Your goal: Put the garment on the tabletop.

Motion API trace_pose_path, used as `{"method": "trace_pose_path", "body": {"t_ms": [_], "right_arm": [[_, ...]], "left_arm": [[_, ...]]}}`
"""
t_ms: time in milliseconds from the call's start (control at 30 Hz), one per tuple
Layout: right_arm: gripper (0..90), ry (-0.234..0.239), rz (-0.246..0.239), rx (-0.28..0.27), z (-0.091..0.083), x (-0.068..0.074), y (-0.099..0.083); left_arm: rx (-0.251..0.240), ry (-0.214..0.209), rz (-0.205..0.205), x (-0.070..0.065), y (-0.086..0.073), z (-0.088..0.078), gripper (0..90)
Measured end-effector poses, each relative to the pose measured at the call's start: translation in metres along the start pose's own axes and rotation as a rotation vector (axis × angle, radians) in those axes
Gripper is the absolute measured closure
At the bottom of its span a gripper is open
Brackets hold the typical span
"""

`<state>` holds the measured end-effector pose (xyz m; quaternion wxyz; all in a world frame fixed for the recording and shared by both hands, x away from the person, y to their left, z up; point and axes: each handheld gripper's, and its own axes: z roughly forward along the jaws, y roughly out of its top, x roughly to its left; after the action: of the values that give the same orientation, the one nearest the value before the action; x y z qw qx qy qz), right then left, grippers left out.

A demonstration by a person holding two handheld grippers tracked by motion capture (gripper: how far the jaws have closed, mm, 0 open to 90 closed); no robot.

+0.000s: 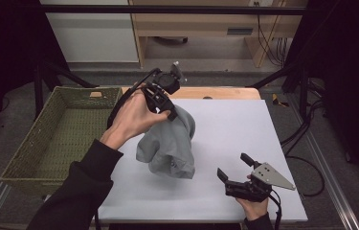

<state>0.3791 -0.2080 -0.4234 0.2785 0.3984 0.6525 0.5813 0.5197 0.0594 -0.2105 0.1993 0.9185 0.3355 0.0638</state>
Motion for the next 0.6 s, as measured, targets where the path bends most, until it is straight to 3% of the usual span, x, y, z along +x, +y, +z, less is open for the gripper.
{"method": "trace_pose_path", "body": {"t_ms": [233,500,600], "right_arm": [[3.6,-0.003,-0.009,0.006,0.000,-0.001,-0.001],[3.6,-0.002,-0.004,0.000,-0.001,-0.001,-0.001],[3.6,-0.003,0.003,0.003,-0.001,-0.002,-0.001]], "left_arm": [[0.031,-0.034,0.016,0.000,-0.007,0.030,82.2],[0.049,-0.077,0.000,0.003,-0.013,0.068,82.0],[0.050,-0.087,0.000,0.002,-0.013,0.074,82.0]]}}
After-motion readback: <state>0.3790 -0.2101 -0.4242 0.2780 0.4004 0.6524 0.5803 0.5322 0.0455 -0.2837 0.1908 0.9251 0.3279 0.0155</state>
